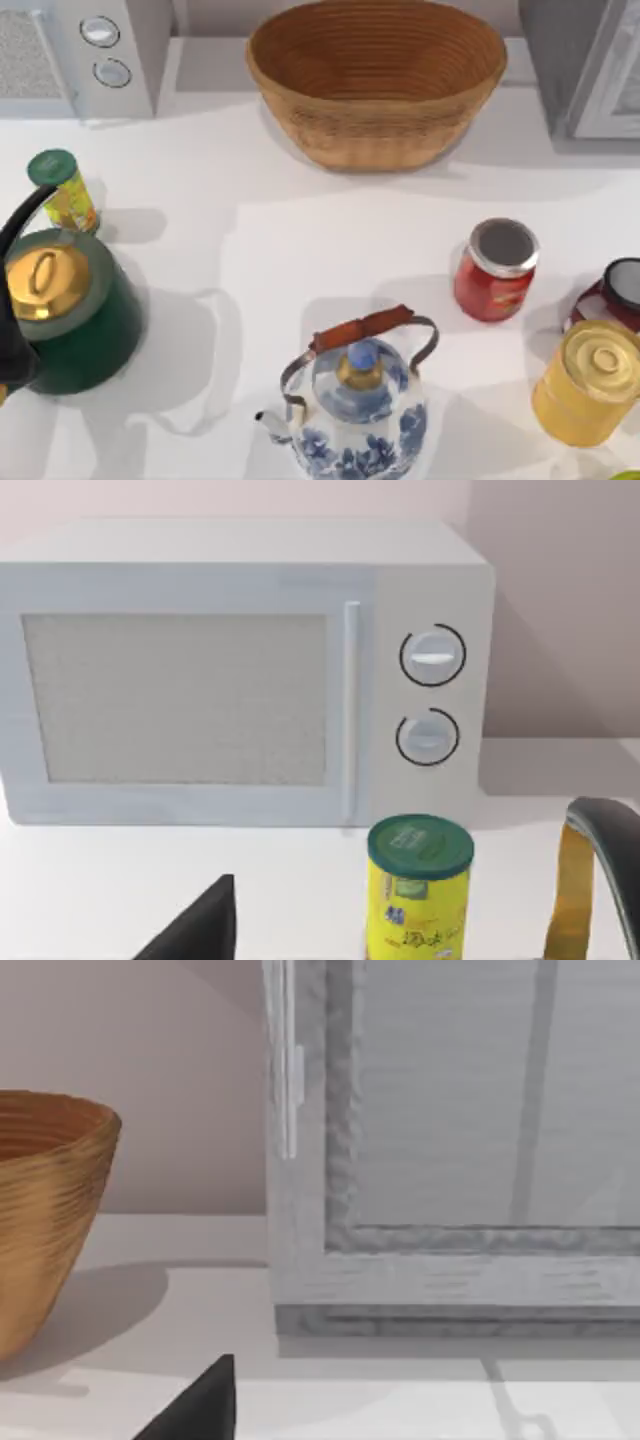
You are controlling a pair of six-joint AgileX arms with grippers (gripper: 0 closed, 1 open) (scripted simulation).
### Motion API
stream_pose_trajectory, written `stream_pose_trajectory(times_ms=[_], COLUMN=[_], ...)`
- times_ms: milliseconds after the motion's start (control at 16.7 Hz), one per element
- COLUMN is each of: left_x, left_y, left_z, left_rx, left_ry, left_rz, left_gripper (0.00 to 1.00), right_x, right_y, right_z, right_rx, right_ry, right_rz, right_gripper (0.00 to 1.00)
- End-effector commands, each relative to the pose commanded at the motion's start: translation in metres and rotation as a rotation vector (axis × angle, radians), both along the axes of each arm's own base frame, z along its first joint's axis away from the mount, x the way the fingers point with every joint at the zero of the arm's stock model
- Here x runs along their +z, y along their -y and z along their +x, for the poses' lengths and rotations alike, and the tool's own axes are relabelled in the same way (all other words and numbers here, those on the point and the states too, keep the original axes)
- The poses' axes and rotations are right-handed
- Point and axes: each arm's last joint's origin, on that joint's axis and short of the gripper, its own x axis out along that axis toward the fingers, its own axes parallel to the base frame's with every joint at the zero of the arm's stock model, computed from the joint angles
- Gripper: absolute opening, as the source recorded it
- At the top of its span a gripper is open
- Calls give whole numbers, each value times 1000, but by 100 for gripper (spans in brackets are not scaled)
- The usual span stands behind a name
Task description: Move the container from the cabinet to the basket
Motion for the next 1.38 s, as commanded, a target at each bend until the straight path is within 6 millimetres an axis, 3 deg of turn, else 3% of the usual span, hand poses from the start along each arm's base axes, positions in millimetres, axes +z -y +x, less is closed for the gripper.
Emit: stream_pose_trajectory(times_ms=[240,420,540,720,1020,1380], left_x=[0,0,0,0,0,0], left_y=[0,0,0,0,0,0], left_z=[0,0,0,0,0,0], left_rx=[0,0,0,0,0,0], left_ry=[0,0,0,0,0,0], left_rz=[0,0,0,0,0,0], left_gripper=[100,100,100,100,100,100], right_x=[8,39,72,139,236,315], right_y=[0,-2,-3,-7,-16,-33], right_z=[0,1,4,12,49,108], right_rx=[2,3,3,2,-1,0], right_ry=[-3,-16,-21,1,3,-3], right_rz=[0,-2,-4,-5,-4,-3], right_gripper=[100,100,100,100,100,100])
